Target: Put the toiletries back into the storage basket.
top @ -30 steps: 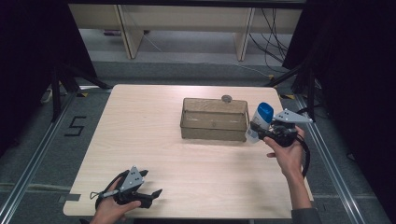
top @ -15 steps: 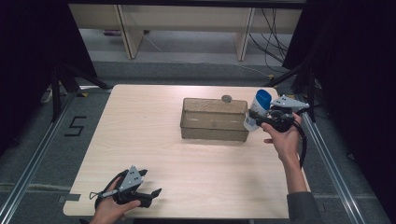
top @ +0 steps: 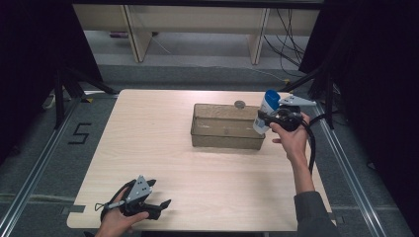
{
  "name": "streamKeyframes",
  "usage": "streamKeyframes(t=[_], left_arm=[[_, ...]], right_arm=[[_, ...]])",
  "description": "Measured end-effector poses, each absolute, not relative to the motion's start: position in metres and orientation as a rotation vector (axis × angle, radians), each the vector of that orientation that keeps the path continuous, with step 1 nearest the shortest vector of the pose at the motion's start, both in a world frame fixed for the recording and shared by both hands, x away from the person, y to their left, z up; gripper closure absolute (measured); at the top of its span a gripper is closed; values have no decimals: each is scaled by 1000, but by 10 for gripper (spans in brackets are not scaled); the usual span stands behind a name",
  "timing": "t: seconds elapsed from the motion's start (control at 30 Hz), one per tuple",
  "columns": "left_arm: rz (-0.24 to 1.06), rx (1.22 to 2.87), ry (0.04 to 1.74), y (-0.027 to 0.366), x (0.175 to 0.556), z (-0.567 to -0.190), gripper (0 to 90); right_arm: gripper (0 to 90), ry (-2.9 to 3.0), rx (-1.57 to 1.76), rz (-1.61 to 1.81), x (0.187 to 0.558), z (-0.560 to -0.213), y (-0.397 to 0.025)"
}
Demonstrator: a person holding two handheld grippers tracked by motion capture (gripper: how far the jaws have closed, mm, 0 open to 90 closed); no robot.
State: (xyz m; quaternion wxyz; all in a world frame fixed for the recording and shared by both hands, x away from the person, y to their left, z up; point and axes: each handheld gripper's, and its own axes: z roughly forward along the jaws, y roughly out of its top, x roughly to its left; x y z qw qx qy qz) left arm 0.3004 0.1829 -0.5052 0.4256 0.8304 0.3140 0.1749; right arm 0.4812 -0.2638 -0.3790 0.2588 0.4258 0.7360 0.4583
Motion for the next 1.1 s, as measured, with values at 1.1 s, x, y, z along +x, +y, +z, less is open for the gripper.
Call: streamKeyframes(t=[1.1], left_arm=[[420,2060,784,183,301,-505,147]], right_arm=[[560,2050,1203,1189,499,-407,-247]])
